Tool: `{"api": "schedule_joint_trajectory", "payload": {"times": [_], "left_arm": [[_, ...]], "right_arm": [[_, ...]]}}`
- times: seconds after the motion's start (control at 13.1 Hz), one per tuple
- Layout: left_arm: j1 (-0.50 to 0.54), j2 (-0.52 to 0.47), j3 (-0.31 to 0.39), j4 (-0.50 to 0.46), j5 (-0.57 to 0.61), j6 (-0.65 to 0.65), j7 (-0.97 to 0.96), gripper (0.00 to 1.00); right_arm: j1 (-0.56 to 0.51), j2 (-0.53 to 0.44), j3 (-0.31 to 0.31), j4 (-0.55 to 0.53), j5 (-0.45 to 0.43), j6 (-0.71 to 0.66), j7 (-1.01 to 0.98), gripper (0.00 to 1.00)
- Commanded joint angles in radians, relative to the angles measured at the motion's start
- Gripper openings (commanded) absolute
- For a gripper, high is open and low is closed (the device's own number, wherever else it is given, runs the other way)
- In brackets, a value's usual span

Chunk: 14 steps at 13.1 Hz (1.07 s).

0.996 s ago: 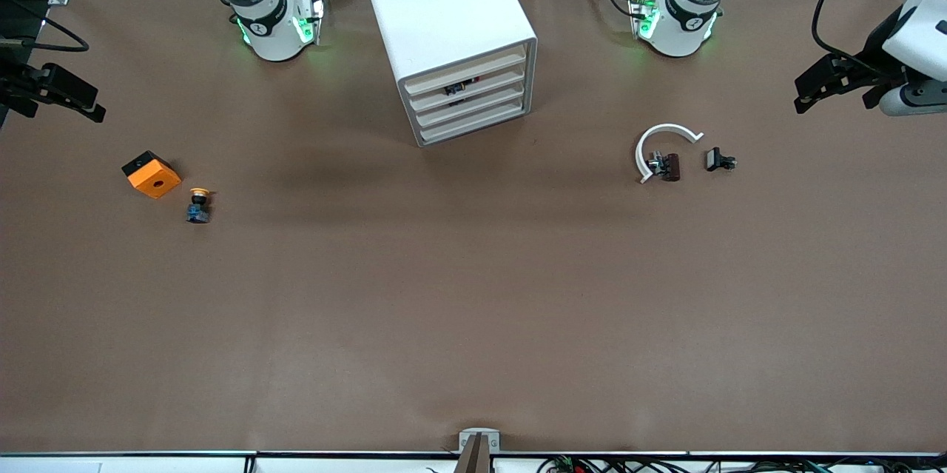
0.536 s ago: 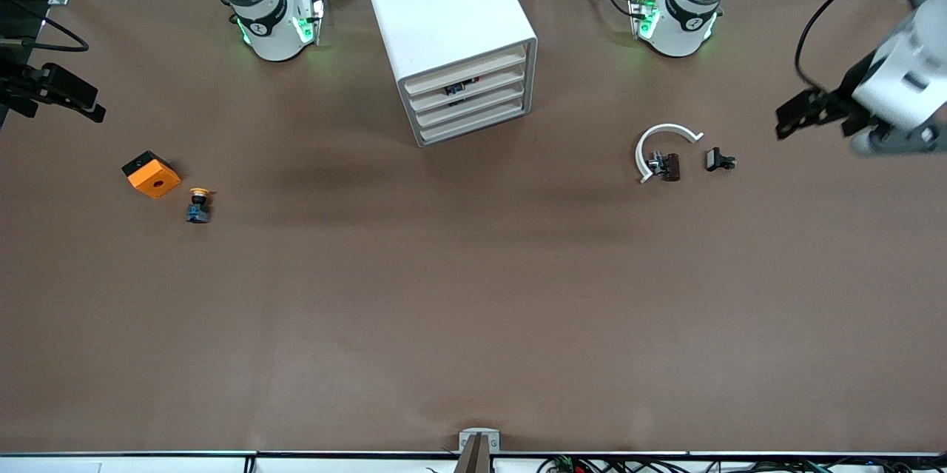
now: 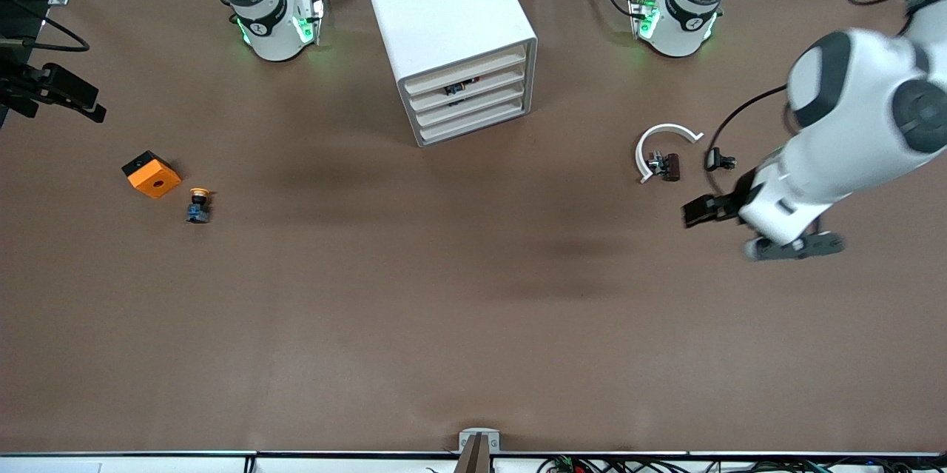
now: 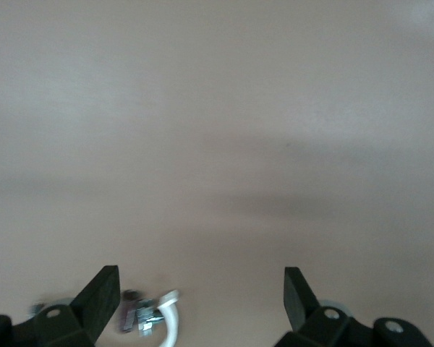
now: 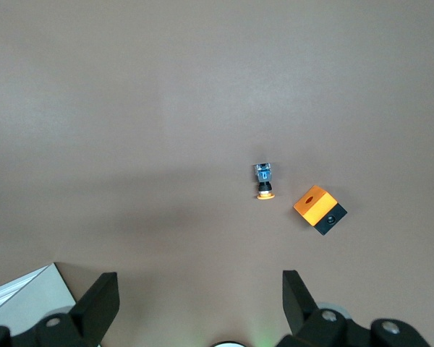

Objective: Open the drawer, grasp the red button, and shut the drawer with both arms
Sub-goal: 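Move the left gripper from rest toward the white cabinet drawer, then grasp the drawer handle with the left gripper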

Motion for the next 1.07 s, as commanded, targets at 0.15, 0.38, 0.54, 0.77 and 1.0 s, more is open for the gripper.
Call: {"api": "schedule_joint_trajectory", "payload": {"times": [0.15, 0.38, 0.54, 0.77, 1.0], "left_arm": [[-0.181, 0.15, 0.001, 0.038, -0.011, 0.121, -0.455, 1.0], [-0.279, 0.248, -0.001, 0.107, -0.014, 0.139, -0.77, 1.0], [-0.33, 0.287, -0.001, 0.125, -0.026, 0.139, -0.937, 1.0], [-0.401, 0.31, -0.001, 0.125, -0.115, 0.139, -1.157, 1.0], [-0.429, 0.307, -0.001, 0.125, -0.265, 0.125, -1.339, 1.0]], "right_arm": [[0.0, 0.015, 0.006, 0.029, -0.015, -0.021, -0.008, 1.0], [0.0, 0.015, 0.004, 0.029, -0.014, -0.019, 0.004, 1.0], [0.004, 0.017, 0.007, 0.029, -0.012, -0.019, 0.006, 1.0], [0.033, 0.028, 0.007, 0.029, -0.017, -0.019, 0.007, 1.0], [0.035, 0.028, 0.007, 0.029, -0.015, -0.018, 0.009, 1.0]]}}
